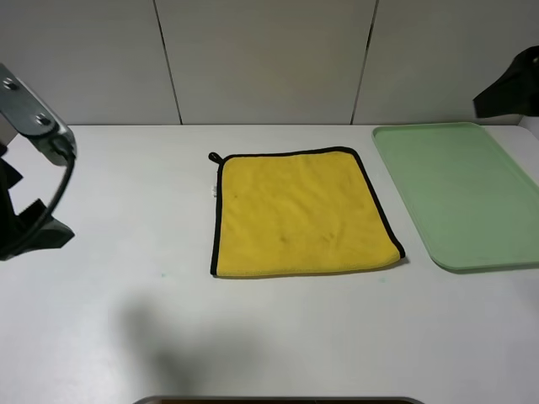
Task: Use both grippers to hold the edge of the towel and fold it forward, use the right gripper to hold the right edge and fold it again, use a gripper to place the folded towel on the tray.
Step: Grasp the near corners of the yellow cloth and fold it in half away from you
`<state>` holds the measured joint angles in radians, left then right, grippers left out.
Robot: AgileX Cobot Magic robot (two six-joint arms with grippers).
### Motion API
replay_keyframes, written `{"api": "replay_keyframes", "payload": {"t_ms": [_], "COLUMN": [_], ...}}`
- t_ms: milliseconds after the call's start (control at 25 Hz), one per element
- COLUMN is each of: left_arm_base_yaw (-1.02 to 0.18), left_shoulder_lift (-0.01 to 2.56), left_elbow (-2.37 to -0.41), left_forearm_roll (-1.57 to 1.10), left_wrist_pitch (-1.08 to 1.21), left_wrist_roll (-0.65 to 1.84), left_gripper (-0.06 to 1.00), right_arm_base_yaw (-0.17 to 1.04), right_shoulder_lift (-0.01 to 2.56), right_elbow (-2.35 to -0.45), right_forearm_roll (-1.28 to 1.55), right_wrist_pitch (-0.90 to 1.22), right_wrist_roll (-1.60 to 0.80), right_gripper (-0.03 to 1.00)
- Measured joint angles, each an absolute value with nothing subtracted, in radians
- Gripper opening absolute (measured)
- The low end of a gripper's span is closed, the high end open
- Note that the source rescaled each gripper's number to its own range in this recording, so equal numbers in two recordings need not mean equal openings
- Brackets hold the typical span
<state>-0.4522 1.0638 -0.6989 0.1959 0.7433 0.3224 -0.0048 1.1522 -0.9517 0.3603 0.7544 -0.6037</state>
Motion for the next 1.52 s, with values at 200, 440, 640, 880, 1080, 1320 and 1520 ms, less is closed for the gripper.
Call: {"api": "replay_keyframes", "payload": {"t_ms": [200,440,640,880,1080,1320,1520], "left_arm_base_yaw": [-0.568,-0.617,-0.617,-0.617,-0.617,-0.617,-0.617], "left_shoulder_lift": [1.156,1.263,1.356,1.449,1.500,1.514,1.514], "left_elbow": [-0.700,-0.702,-0.702,-0.702,-0.702,-0.702,-0.702], "left_forearm_roll": [0.204,0.230,0.197,0.142,0.140,0.140,0.140], "left_wrist_pitch": [0.739,0.677,0.604,0.572,0.531,0.524,0.516], "left_wrist_roll": [0.430,0.457,0.457,0.457,0.524,0.722,0.794], "left_gripper": [0.90,0.88,0.88,0.88,0.88,0.88,0.88], "right_arm_base_yaw": [0.184,0.382,0.515,0.565,0.565,0.565,0.565], "right_shoulder_lift": [1.262,1.403,1.518,1.573,1.577,1.629,1.688], "right_elbow": [-0.952,-0.952,-0.952,-0.952,-0.952,-0.941,-0.880], "right_forearm_roll": [0.330,0.252,0.175,0.050,-0.069,-0.094,-0.099], "right_wrist_pitch": [0.725,0.687,0.656,0.675,0.720,0.723,0.691], "right_wrist_roll": [-0.673,-0.717,-0.747,-0.797,-0.881,-1.004,-1.136], "right_gripper": [1.00,1.00,1.00,1.00,1.00,1.00,1.00]}}
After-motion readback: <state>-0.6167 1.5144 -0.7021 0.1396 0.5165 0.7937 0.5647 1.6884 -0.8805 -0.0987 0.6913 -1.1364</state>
